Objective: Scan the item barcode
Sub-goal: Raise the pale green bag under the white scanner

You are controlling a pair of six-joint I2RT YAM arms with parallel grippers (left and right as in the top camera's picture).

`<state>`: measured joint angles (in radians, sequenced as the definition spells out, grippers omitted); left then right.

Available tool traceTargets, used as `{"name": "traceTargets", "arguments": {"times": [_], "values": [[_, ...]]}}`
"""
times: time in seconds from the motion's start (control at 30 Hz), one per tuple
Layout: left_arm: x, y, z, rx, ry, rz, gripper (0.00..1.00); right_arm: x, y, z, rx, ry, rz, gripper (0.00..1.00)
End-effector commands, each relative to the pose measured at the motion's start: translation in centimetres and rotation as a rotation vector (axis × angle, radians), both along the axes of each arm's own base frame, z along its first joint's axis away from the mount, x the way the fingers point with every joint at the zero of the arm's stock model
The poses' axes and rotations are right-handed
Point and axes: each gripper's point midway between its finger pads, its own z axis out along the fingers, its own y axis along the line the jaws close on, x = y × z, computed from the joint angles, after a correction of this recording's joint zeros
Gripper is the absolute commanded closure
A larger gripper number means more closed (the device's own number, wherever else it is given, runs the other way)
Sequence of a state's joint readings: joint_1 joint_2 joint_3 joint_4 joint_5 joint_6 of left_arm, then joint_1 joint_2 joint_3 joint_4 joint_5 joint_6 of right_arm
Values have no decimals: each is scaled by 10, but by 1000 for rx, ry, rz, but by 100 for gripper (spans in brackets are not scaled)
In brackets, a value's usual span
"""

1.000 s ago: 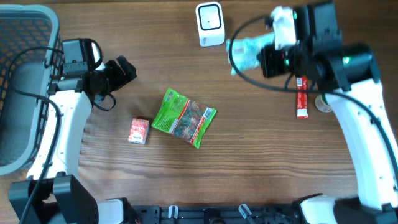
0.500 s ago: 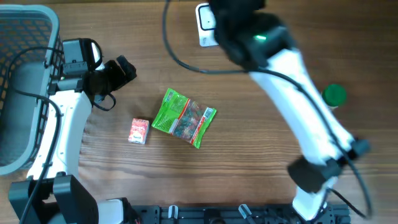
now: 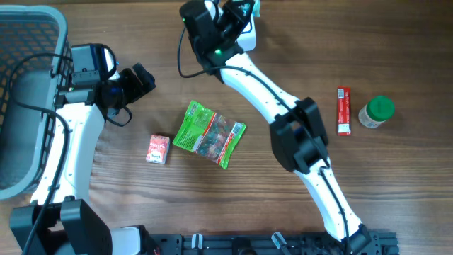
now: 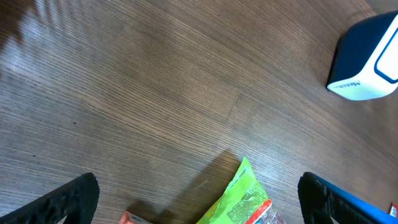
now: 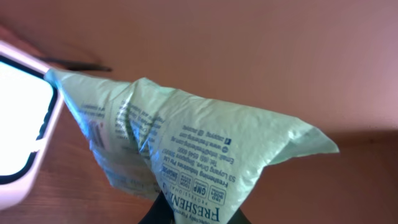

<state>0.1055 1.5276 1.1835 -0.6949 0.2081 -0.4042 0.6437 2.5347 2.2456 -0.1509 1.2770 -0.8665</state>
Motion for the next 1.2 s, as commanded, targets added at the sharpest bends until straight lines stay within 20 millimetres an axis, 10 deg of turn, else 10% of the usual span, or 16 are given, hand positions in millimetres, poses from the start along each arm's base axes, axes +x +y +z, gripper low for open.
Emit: {"name": "traceTargets", "arguments": {"times": [0.0,0.23,0.43,0.7,0.97,1.17], "values": [[4,-2,8,2,-24,-17,0,1,0,-31,-135,70,-43,96],[4,-2,8,1,-24,-16,0,4,3,-84,-171,132,-21,96],[4,-2,8,1,-24,-17,0,3,2,-86,-228,178,-17,96],[4,-2,8,1,-24,-17,0,12,1,-30,-201,5,-60,96],[4,-2,8,1,-24,-17,0,9,-5,-62,-147,38,-72,96],[4,-2,8,1,-24,-17,0,2,-16,9,-67,-65,-108,96]]}}
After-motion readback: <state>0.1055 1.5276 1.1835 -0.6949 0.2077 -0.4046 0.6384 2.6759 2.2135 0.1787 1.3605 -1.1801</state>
